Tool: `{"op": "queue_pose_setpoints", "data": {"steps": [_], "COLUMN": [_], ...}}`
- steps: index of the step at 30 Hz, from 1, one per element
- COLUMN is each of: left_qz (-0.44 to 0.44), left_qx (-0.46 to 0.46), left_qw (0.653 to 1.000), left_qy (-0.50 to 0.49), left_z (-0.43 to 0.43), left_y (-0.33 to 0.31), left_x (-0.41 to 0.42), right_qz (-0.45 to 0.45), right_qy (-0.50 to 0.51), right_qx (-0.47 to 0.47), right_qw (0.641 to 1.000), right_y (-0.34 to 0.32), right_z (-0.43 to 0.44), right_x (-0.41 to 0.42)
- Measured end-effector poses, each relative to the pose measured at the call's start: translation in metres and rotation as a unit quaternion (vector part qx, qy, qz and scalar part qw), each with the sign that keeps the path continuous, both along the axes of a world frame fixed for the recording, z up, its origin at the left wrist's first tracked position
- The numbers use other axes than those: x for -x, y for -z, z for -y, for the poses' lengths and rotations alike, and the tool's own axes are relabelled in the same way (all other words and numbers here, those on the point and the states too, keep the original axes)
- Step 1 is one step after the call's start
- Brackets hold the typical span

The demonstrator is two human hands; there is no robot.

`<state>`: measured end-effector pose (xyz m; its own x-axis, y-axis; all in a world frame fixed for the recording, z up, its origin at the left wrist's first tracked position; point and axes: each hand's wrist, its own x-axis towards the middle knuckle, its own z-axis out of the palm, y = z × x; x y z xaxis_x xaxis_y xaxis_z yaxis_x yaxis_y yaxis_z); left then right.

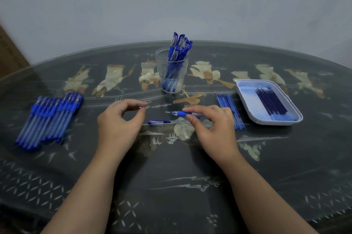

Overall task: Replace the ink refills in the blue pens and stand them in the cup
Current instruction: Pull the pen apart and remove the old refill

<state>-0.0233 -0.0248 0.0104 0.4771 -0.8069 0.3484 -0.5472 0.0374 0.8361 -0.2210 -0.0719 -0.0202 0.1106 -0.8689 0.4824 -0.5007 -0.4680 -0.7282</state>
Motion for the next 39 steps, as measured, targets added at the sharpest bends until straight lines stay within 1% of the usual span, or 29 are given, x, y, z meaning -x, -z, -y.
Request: {"op": "queue_pose_setpoints", "data": {"steps": [2, 3, 5, 8, 13, 18, 26, 32, 39], "left_qz": [0.11, 0.142, 0.173, 0.165, 0.124, 0.122, 0.113, 0.104, 0.093], "left_qx": [-0.043, -0.068, -0.114, -0.138, -0.133, -0.133, -0.135, -0.135, -0.128], "left_qw": [0.993, 0.987, 0.978, 0.977, 0.983, 0.984, 0.984, 0.985, 0.987], "left_qy": [-0.007, -0.006, -0.005, -0.004, -0.01, -0.01, -0.005, 0.001, 0.004], "left_z": [-0.003, -0.004, -0.006, -0.005, 0.0, 0.002, 0.004, 0.003, 0.004], "left_y": [0.0, 0.001, 0.001, 0.002, 0.002, 0.003, 0.005, 0.006, 0.006], "left_x": [-0.012, -0.017, -0.022, -0.02, -0.013, -0.011, -0.013, -0.017, -0.016], "right_qz": [-0.003, -0.007, -0.01, -0.008, -0.03, -0.048, -0.029, 0.01, 0.039], "right_qy": [0.001, 0.0, 0.0, 0.002, 0.017, 0.043, 0.06, 0.076, 0.068], "right_qx": [0.001, 0.001, 0.0, -0.003, -0.009, 0.0, 0.022, 0.028, 0.032], "right_qw": [1.0, 1.0, 1.0, 1.0, 0.999, 0.998, 0.998, 0.997, 0.996], "right_y": [0.001, 0.001, 0.001, -0.001, -0.005, -0.004, -0.009, -0.011, -0.018], "right_z": [0.001, 0.001, 0.001, -0.001, -0.005, -0.006, -0.009, -0.009, -0.013], "right_x": [0.0, 0.0, 0.0, 0.0, -0.002, -0.004, -0.005, -0.003, -0.005]}}
